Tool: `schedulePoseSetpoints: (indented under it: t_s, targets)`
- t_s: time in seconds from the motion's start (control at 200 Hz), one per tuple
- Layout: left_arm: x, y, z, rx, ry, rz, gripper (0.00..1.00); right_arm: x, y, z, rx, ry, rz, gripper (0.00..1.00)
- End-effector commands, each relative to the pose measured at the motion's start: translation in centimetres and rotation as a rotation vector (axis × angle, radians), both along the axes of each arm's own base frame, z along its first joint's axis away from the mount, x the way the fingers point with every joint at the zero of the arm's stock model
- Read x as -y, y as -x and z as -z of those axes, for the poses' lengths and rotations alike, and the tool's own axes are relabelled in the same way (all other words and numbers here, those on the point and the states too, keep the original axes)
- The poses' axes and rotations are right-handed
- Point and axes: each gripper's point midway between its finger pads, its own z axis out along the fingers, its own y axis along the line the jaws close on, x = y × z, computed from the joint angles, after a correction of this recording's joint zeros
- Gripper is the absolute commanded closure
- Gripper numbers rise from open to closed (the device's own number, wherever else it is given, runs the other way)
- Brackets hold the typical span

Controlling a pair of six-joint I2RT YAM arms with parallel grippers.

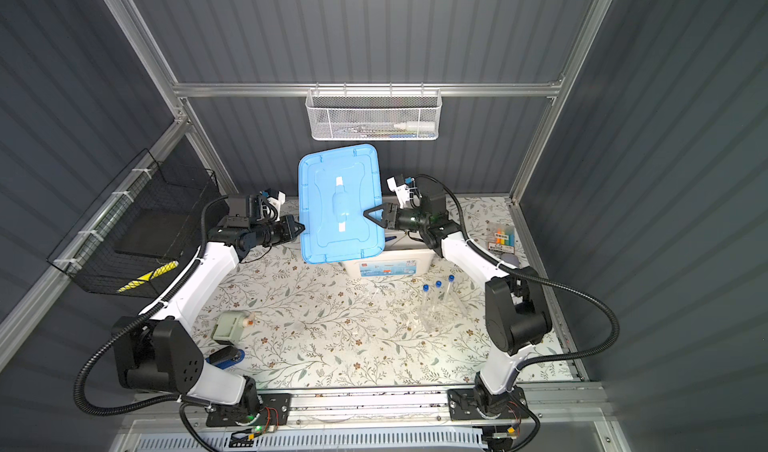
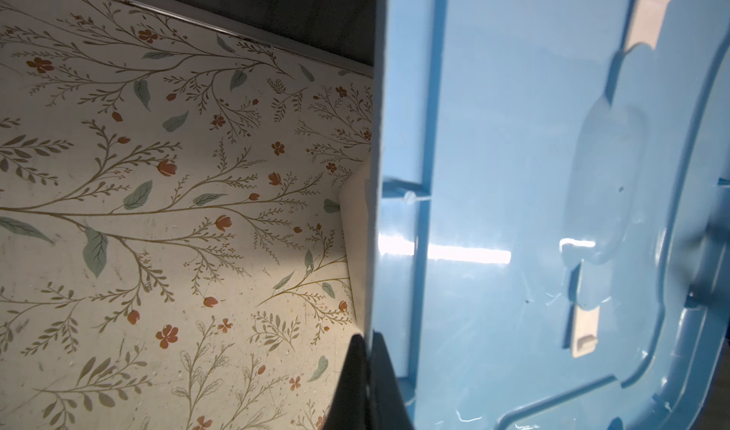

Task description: Organize the chemistry lab equipment

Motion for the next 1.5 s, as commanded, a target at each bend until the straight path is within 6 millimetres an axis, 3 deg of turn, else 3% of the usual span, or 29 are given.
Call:
schedulePoseSetpoints:
  t_s: [0.0,0.23,0.495,0.83,0.99,1.145,1.206,1.436,1.496]
  targets:
    - [0.9,-0.5,-1.6,0.046,0.037,0.018,1.0,0.3,0.3,-1.0,0.03,-0.009,-0.001,0.56]
    - [2.2,-0.8,-1.5,0.044,0.036,0.045,1.0,0.1,0.1,-1.3,0.017,-0.03,-0.004,0.6]
    - [2.2,-1.0,-1.7,0.051,0.032,0.041,0.98,0.1,-0.1,-1.0,-0.004,-0.015,0.003,0.69]
    - [2.2,-0.9,-1.8,0.051,0.04,0.041,0.83,0.3,-0.3,-1.6,-0.005,-0.003,0.022,0.81]
    - [1.9,-0.6,-2.1,0.059,0.023,0.028,0.67,0.6,-0.4,-1.8,-0.004,0.015,0.044,0.83]
    - [1.3,-0.3,-2.7,0.085,0.007,0.002,0.4,1.2,-0.3,-2.7,0.018,0.022,0.074,0.84]
    - [1.0,-0.2,-2.9,0.089,-0.003,-0.006,0.35,1.6,-0.3,-3.2,0.034,0.032,0.094,0.84]
    - [-0.2,0.4,-3.4,0.112,-0.063,-0.047,0.01,4.7,-0.3,-5.4,0.126,0.094,0.207,0.84]
    - [-0.6,0.5,-3.5,0.121,-0.078,-0.058,0.0,5.7,-0.2,-6.2,0.15,0.1,0.239,0.84]
